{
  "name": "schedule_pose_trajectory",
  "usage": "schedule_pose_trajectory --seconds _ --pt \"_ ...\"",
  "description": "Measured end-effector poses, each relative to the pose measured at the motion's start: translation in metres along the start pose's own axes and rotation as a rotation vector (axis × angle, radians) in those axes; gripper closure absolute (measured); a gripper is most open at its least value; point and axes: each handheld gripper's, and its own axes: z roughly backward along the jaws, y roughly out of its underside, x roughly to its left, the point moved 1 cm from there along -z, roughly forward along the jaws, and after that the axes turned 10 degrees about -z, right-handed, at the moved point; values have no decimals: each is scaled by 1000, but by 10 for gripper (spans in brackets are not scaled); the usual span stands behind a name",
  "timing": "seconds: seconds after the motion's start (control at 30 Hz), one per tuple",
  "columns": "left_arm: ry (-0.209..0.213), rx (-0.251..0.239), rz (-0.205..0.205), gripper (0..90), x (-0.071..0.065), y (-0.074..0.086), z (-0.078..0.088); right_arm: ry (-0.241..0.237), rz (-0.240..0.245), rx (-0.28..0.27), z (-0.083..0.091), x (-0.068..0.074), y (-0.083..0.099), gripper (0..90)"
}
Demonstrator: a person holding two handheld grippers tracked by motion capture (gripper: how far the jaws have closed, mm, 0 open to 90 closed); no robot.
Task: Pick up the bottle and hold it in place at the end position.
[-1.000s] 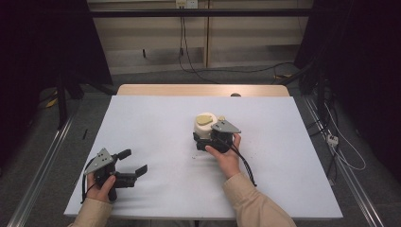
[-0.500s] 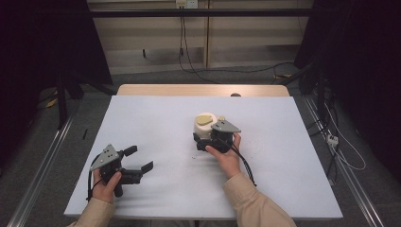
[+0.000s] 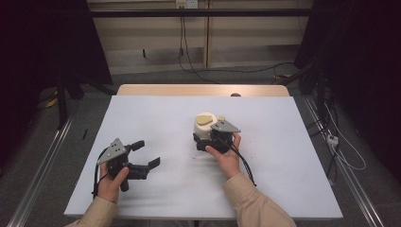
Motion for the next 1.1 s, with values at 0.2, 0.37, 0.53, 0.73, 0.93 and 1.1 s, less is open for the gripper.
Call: schedule_pose_trajectory --seconds 0.2,0.37,0.53,0.73,0.93,1.1 --pt "-2 5 9 44 0 -6 -13 -6 -8 10 0 -1 0 41" --pt "2 11 15 45 -1 -12 -23 -7 -10 13 0 -1 0 40" --pt "10 33 15 49 -2 -14 -34 -7 -11 15 0 -1 0 40" --pt "29 40 8 64 -4 -20 -50 -12 -18 22 0 -2 0 38" --pt "36 43 11 97 -6 -25 -61 -14 -22 28 -1 -2 0 37" --pt "35 45 32 134 -4 -30 -67 -15 -23 32 -1 -2 0 37"
